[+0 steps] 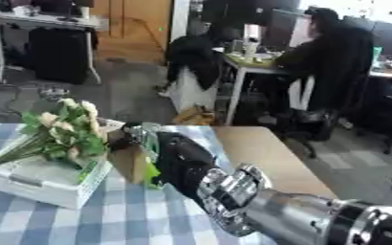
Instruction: Pick up objects on the table and place them in the box.
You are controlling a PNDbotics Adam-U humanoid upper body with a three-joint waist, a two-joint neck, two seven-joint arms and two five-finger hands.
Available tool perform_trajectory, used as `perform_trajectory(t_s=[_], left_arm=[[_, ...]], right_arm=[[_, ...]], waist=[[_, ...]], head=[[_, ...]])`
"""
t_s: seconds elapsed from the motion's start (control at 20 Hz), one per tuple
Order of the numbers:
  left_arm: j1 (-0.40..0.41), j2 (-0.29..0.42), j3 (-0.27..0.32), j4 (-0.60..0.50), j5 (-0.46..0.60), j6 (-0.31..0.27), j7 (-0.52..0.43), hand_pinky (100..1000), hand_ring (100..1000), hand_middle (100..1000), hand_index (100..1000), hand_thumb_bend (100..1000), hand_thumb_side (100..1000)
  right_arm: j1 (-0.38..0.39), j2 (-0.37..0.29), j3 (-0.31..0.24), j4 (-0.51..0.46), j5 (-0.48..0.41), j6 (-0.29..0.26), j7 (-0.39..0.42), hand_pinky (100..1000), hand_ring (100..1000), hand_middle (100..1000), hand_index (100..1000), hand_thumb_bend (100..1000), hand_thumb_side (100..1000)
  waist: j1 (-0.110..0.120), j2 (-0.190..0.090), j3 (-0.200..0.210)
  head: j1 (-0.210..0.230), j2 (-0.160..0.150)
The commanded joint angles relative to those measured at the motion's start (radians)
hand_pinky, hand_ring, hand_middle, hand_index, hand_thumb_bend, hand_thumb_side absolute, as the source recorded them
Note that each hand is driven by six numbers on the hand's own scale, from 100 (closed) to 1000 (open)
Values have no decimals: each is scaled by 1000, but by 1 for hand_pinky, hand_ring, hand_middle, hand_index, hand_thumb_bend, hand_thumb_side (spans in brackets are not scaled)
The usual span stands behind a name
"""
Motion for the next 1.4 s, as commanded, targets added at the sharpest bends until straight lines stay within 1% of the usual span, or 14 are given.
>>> perform_trajectory(t_s=[0.05,0.2,0.4,0.5,0.55,0.65,0.7,0.85,0.95,1.0,1.05,1.2,1.3,1.4], left_arm=[[-11,-1,2,-13,-4,2,-2,697,822,772,857,100,803],[-10,-2,2,-13,-4,2,-3,697,822,771,857,100,803],[-10,-3,1,-13,-3,3,-5,697,821,771,857,100,802],[-10,-4,0,-13,-2,3,-6,697,821,771,856,100,802],[-10,-5,0,-13,-2,3,-7,697,820,771,856,100,802],[-12,-6,1,-13,-1,2,-7,697,820,771,856,100,802],[-13,-7,1,-13,-1,2,-6,697,820,771,856,100,802],[-16,-9,1,-13,1,0,-6,697,820,771,856,100,803],[-18,-11,1,-13,1,-1,-6,697,820,771,856,100,803],[-19,-11,1,-13,2,-1,-6,697,820,771,856,100,803],[-19,-12,1,-13,2,-2,-6,696,819,771,856,100,803],[-37,-25,1,-13,6,-9,-4,697,819,771,857,100,805],[-48,-33,3,-13,8,-15,-1,697,819,771,857,100,806],[-57,-41,6,-13,12,-20,3,696,819,771,857,100,807]], right_arm=[[-39,-44,-1,-33,-17,-2,3,100,100,100,261,100,737],[-64,-55,0,-52,-27,-10,-10,100,100,100,261,100,745],[-97,-61,18,-85,-39,-39,-37,100,100,100,261,100,760],[-111,-62,31,-108,-37,-59,-66,100,100,100,262,100,777],[-116,-63,39,-118,-33,-70,-86,100,100,100,264,100,800],[-124,-61,67,-165,-11,-126,-197,100,100,100,267,100,833],[-127,-59,79,-186,-1,-162,-268,100,100,100,265,100,837],[-128,-57,105,-197,22,-260,-448,100,100,100,249,100,858],[-130,-56,115,-188,33,-327,-533,100,100,100,242,100,865],[-130,-56,116,-178,37,-349,-560,100,100,100,242,100,865],[-131,-56,116,-169,42,-367,-579,100,100,100,241,100,889],[-141,-63,140,-198,77,-528,-682,100,100,100,250,100,911],[-140,-70,145,-198,111,-628,-744,100,100,100,261,100,921],[-135,-75,147,-191,157,-714,-794,100,100,100,264,100,928]], waist=[[12,8,0],[15,8,2],[19,9,5],[20,10,7],[20,10,8],[21,13,11],[21,15,11],[22,19,12],[23,23,12],[23,24,12],[24,25,12],[27,50,14],[29,66,15],[30,79,18]], head=[[-11,2],[-28,2],[-33,2],[-30,2],[-29,2],[-26,-1],[-25,-3],[-26,-5],[-30,-11],[-31,-12],[-32,-13],[-45,-34],[-52,-46],[-61,-53]])
